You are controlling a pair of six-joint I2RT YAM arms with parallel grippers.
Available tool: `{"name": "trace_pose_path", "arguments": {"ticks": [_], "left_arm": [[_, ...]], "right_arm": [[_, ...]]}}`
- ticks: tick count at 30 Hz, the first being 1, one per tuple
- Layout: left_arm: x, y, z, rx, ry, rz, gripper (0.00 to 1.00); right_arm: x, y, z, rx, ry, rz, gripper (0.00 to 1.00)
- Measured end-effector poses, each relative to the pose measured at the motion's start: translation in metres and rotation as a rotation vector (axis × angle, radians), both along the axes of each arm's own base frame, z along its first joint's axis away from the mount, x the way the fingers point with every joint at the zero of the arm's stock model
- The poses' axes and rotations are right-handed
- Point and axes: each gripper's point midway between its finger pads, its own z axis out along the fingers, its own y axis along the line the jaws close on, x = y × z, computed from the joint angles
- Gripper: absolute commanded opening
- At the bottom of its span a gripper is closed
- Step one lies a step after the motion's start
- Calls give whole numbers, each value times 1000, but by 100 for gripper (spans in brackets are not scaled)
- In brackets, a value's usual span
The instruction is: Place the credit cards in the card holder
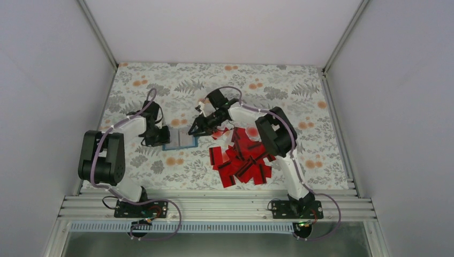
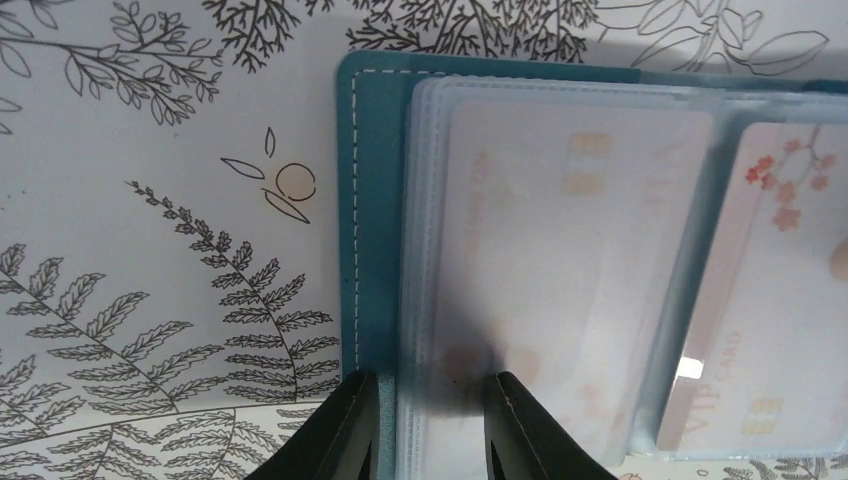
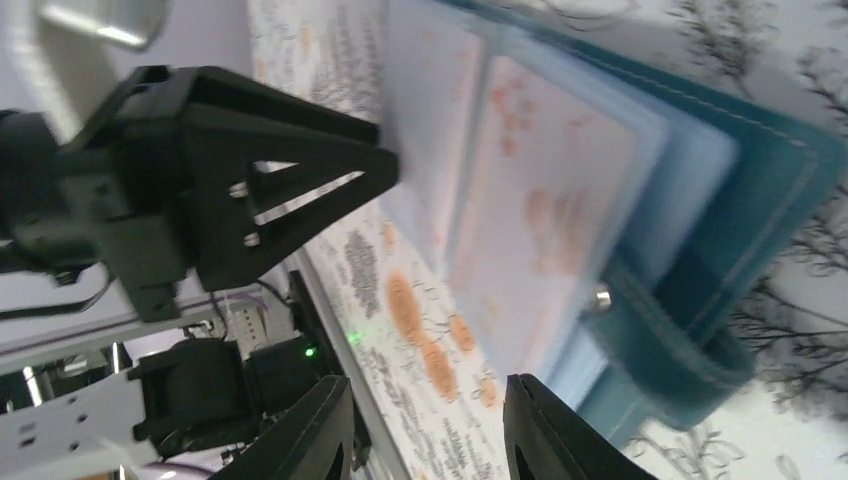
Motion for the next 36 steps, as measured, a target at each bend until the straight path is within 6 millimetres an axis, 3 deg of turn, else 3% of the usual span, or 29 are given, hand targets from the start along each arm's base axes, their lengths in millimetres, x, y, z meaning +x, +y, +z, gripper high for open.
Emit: {"name": "trace_pose_path", "arguments": {"ticks": [5,8,30,36], "left_arm": [[-1,0,-3,2,8,-7,21],[-1,0,-4,2,10,-8,21],[3,-6,-5,-43,-15,-25,17],[4,-9,-3,-59,-22,-25,27]], "right_arm": [[0,-1,-30,-78,43,-36,39],[1,-2,-35,-95,49,-47,39],[2,10,-33,-72,47,-32,36],[7,20,-13,-29,2,-8,35]]}}
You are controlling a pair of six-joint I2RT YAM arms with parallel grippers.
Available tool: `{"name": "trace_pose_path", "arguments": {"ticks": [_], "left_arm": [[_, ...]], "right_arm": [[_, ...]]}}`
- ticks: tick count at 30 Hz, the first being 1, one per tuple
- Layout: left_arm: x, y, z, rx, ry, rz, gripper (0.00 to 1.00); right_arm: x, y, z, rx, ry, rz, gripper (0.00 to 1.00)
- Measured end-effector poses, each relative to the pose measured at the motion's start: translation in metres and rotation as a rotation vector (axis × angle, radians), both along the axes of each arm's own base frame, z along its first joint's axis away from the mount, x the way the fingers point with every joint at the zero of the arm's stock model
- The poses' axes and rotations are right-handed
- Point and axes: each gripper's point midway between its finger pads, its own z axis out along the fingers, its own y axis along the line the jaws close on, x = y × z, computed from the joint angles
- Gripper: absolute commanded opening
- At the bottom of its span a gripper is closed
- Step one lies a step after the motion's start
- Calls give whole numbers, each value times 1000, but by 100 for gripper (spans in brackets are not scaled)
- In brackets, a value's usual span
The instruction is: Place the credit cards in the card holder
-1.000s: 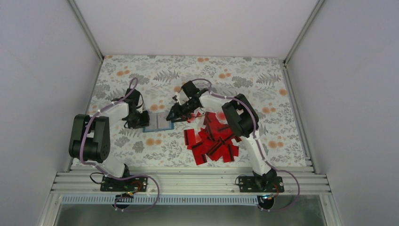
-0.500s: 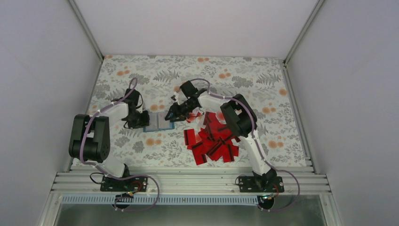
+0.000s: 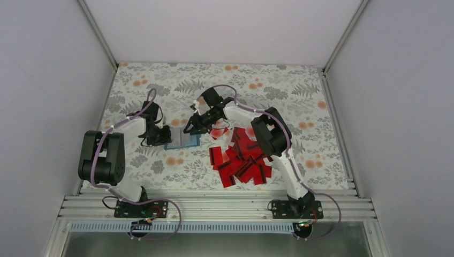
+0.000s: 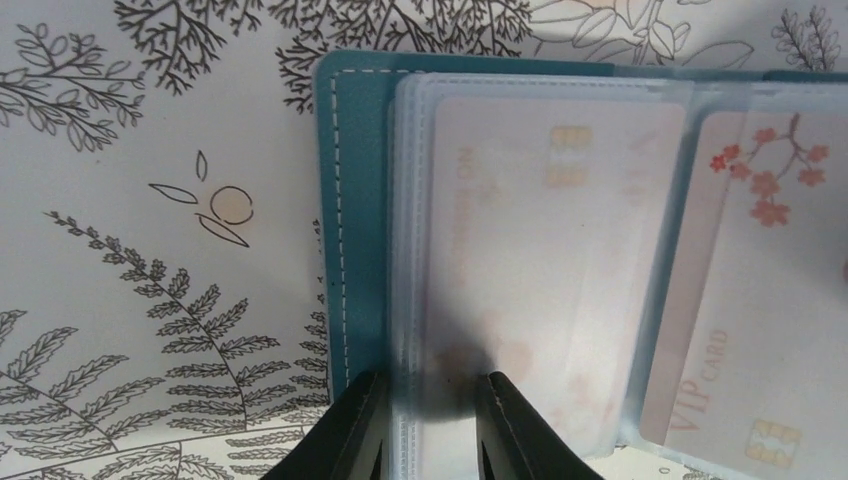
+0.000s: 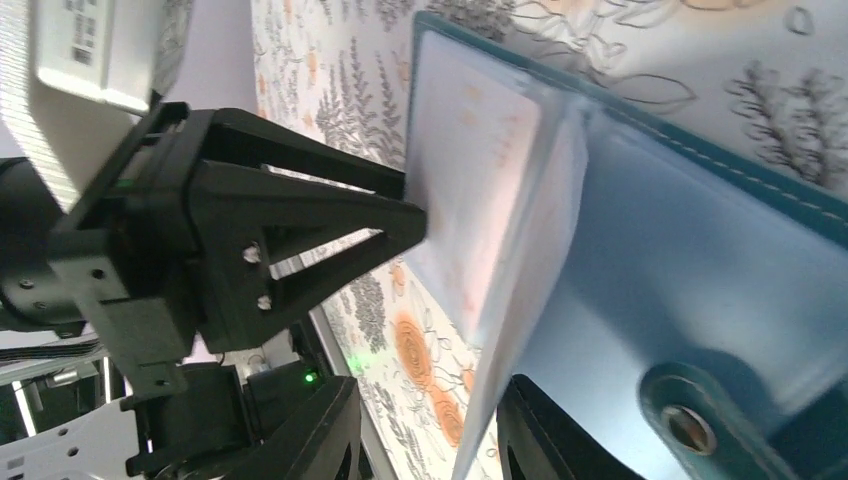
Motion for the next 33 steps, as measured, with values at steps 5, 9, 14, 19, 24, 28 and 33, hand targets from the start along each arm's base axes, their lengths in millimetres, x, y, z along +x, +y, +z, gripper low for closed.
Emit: {"name": "trace_pose_path", "arguments": {"ticks": [5,9,14,19,24,28,33], "left_arm": [[-3,0,3,-3,7,5,36],[-8,1,10,4,9,18,43],[-6,6,34,25,-43,30,46],[-9,13,56,50,-97,59,49],[-16,21,70,81,-123,82,57],[-20,30,81,119,-144,99,100],[-7,37,111,141,-242,119,100]], "right_arm": [[1,12,10,30,-20,24,35],[-3,22,7,37,-19,48,35],[-9,37,4,53,-17,80,35],[-16,56,3,87,-17,120,36],[-22,72,-3,119,-4,153,37],[-21,79,-9,133,-1,165,37],[-17,85,15,186,-61,185,39]]}}
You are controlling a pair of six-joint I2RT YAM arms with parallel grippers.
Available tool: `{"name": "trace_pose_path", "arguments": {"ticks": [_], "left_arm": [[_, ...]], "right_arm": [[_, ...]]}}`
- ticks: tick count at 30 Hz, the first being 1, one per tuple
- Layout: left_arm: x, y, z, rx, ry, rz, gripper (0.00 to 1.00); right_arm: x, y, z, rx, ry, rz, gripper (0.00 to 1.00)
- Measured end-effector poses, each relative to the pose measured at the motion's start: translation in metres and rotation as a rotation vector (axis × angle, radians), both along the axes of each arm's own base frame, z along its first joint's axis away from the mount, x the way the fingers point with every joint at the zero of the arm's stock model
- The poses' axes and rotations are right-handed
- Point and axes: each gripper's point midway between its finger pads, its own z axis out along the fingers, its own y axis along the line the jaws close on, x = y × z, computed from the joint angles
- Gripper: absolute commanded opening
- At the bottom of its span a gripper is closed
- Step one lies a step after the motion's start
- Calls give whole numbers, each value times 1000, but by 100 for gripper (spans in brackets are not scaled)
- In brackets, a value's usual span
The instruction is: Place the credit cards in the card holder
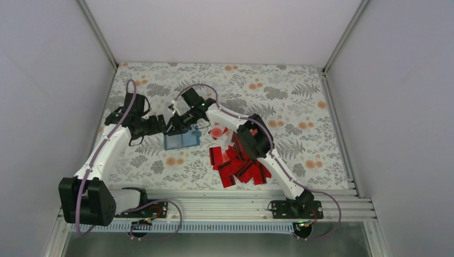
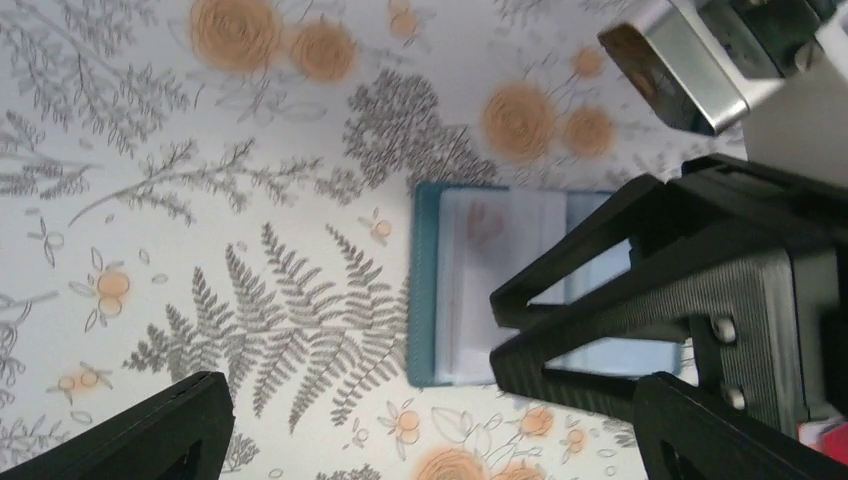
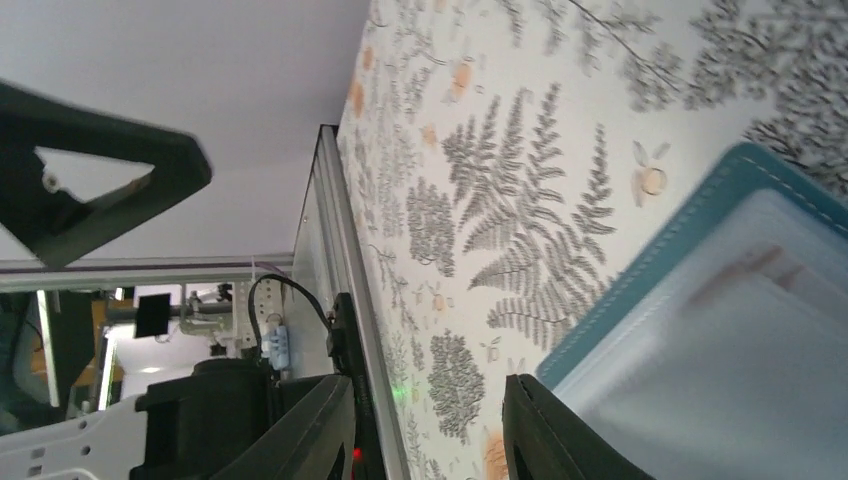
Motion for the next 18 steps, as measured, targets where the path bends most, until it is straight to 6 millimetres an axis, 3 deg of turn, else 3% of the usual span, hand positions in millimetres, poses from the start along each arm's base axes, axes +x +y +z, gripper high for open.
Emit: {"name": "trace_pose_path", "arguments": {"ticks": [4,6,10,13,18], "left_arm": [[11,-11,15,-54,-59,-40,100],[13,-21,22,-108,-84,-77,94],[15,-54,40,-242,-154,-200,83],[9,-80,38,-299,-149,-293,80],[-13,-127,24,-363,-90,-448,75]], "right_arm": [[1,-4,33,22,-87,5,39],[5,-13,50,0,-150,-23,39],[8,-57,83,-61,-242,-98,38],[1,-98,99,-95,-246,-151,38],[-10,-159,99,-165,-233,-238,39]]}}
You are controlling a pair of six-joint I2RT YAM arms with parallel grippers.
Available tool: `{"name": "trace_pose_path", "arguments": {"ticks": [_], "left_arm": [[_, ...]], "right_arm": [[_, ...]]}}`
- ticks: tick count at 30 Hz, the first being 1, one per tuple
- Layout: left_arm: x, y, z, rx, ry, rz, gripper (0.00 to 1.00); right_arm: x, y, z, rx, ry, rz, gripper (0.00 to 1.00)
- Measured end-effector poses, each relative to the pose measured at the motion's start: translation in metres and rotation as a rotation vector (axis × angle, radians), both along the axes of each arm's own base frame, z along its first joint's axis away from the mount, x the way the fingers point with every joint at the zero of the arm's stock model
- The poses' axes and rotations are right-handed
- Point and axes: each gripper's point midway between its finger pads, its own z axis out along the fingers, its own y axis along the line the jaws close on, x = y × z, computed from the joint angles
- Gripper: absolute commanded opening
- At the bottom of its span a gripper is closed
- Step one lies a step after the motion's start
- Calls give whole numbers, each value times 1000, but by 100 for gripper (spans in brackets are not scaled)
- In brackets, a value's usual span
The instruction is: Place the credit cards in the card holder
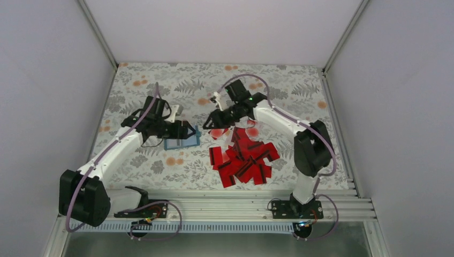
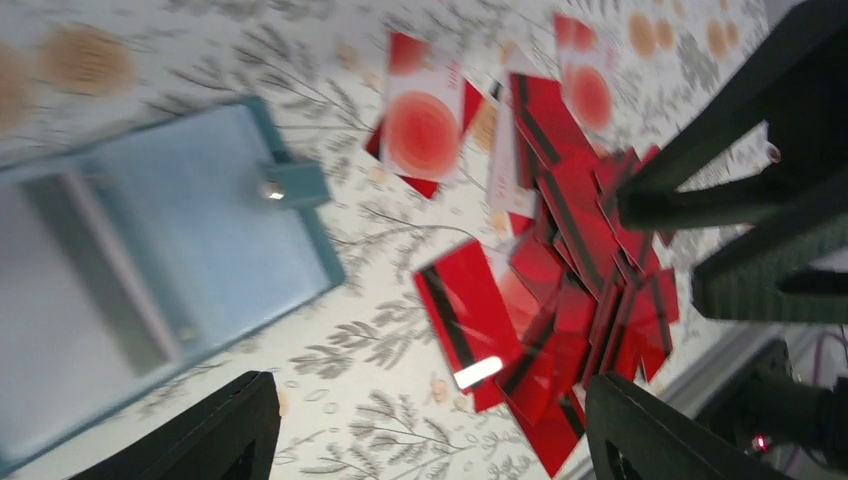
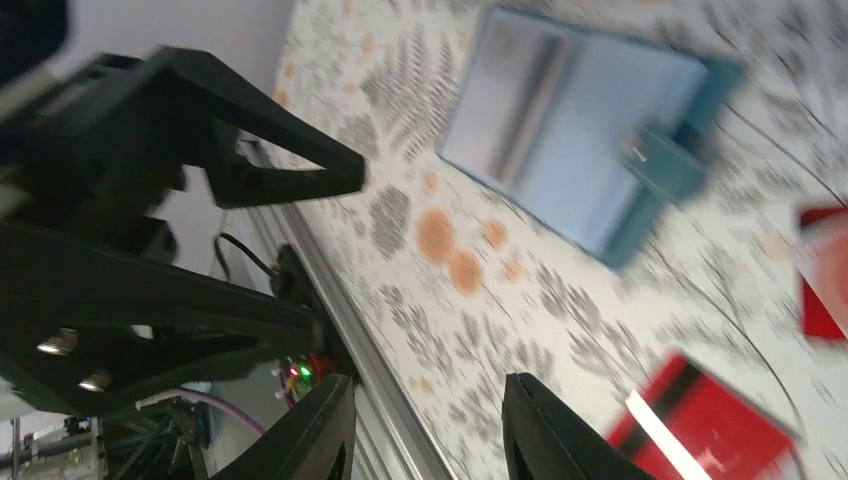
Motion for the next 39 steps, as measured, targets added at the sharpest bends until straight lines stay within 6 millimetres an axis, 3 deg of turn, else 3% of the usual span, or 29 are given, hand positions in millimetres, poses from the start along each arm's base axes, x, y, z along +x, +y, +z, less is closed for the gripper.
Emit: {"name": "trace_pose_path", "arguments": {"ticks": [4,7,14,19,25,39], "left_arm": [[-12,-30,-6,-22,11,-95,70],[-17,-48,-12,-30,25,-147,65],[-40,-89,-47,-15,118,-259,46],[-51,-103,-70,16,181,-272,35],[-55,-96,-98,68,260,-209,31],[-55,-100,-123,83,304,-185,7]], "right_arm": [[-12,-45,-27,-80,49,-71,40],[-23,-68,-45,-125,91,-105,41],[-50,-96,-80,-189,195,-141,47],[-55,-96,-85,-158,229,-145,48],[-49,-87,-92,-122,254,-146,49],[-41,-81,-125,-137,291,-144,48]]}}
